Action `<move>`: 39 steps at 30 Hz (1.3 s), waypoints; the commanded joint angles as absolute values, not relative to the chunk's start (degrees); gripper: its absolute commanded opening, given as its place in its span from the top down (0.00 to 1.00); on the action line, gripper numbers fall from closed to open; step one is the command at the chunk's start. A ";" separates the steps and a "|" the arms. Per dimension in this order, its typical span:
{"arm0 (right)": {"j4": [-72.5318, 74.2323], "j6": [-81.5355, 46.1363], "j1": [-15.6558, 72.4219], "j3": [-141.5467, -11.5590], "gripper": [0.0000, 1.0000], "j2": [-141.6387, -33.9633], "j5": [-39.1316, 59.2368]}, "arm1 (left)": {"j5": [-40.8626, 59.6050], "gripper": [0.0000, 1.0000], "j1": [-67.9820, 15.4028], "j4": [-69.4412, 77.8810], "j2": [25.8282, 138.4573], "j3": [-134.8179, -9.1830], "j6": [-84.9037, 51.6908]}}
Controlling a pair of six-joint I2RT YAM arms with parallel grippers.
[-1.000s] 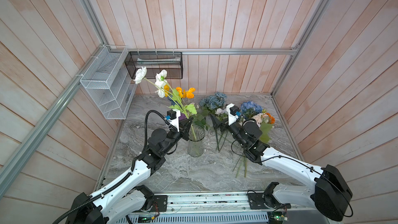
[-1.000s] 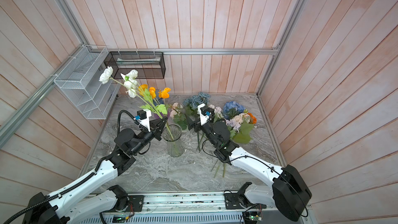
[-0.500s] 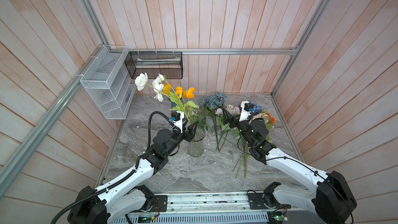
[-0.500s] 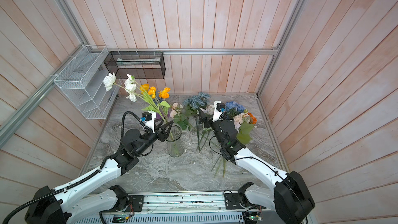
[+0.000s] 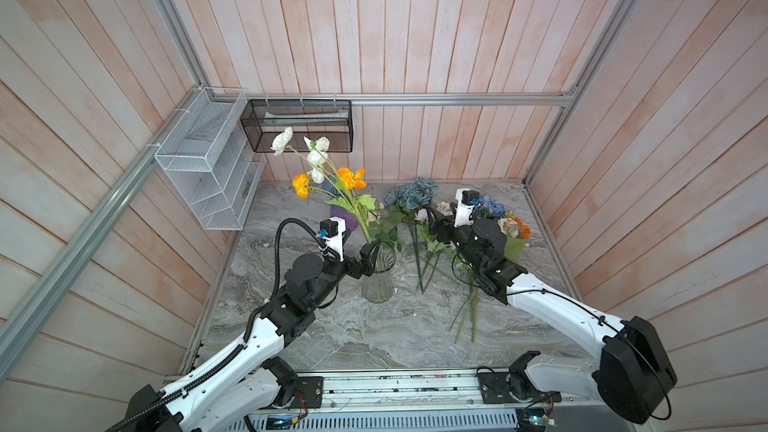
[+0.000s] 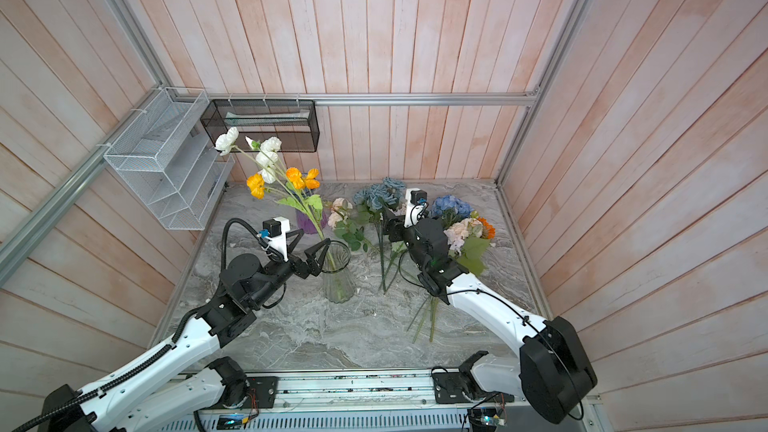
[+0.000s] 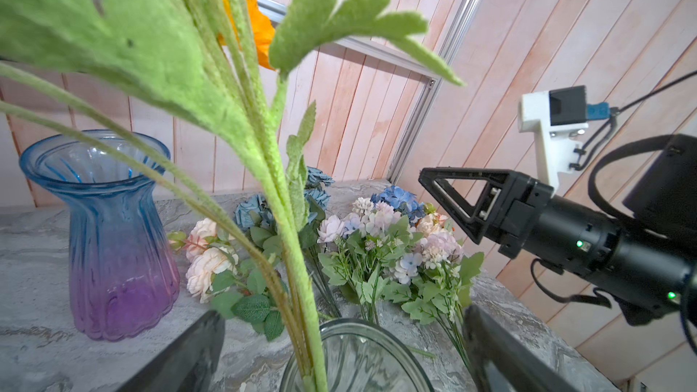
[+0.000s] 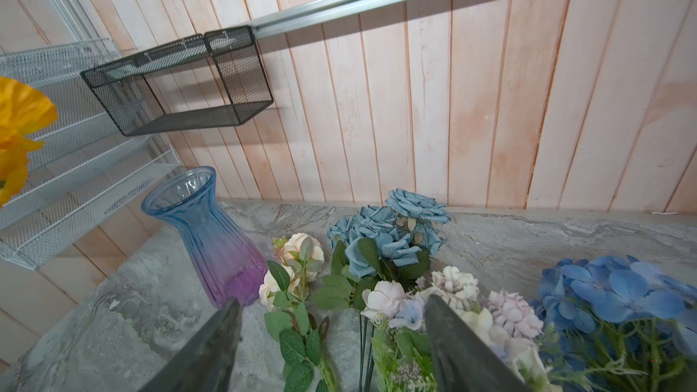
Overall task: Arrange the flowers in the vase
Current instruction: 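Move the right gripper back down to the flower pile, then grasp the blue rose stems with the right gripper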
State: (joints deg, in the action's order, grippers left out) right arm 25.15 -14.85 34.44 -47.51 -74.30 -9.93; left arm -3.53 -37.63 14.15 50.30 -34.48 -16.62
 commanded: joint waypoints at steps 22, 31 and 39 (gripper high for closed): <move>1.94 -24.25 35.36 -64.25 0.55 -100.85 -0.01 | -17.32 0.00 -31.38 19.68 46.62 -25.01 -25.81; -6.63 -25.49 32.36 -71.76 0.56 -111.07 0.21 | -17.31 0.00 -30.24 21.09 48.22 -23.84 -23.93; -8.62 -26.28 32.34 -72.96 0.56 -113.26 -6.03 | -15.65 0.00 -29.62 22.17 49.27 -23.88 -23.27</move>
